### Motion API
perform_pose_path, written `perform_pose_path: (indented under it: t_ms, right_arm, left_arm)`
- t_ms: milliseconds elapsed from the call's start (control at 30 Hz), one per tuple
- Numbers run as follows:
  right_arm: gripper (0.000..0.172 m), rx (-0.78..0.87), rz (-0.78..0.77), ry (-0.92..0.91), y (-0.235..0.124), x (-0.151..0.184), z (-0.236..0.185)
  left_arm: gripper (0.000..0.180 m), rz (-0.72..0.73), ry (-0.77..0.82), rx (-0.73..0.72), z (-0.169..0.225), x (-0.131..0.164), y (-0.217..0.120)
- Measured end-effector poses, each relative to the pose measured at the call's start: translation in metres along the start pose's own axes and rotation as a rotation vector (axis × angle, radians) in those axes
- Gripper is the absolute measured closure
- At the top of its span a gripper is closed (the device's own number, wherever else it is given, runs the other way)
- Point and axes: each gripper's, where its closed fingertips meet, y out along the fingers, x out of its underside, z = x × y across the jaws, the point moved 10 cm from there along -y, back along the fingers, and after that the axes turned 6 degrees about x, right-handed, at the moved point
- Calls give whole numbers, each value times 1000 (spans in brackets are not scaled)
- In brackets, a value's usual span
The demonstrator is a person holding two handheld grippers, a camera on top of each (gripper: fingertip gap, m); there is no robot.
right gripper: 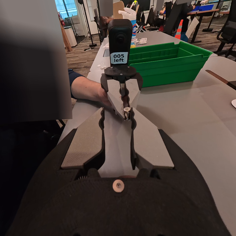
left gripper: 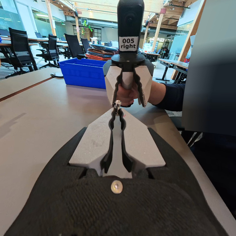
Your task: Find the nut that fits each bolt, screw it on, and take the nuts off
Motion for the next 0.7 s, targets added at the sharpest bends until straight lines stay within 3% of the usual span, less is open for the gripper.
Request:
perform_pose_path:
  t_ms: [433, 700]
  right_arm:
    - [133, 19, 22, -11, 8, -2, 0]
    - [136, 58, 45, 0, -4, -2, 5]
  left_arm:
    - [177, 8, -14, 0, 0, -1, -1]
    - [177, 21, -42, -39, -6, -2, -6]
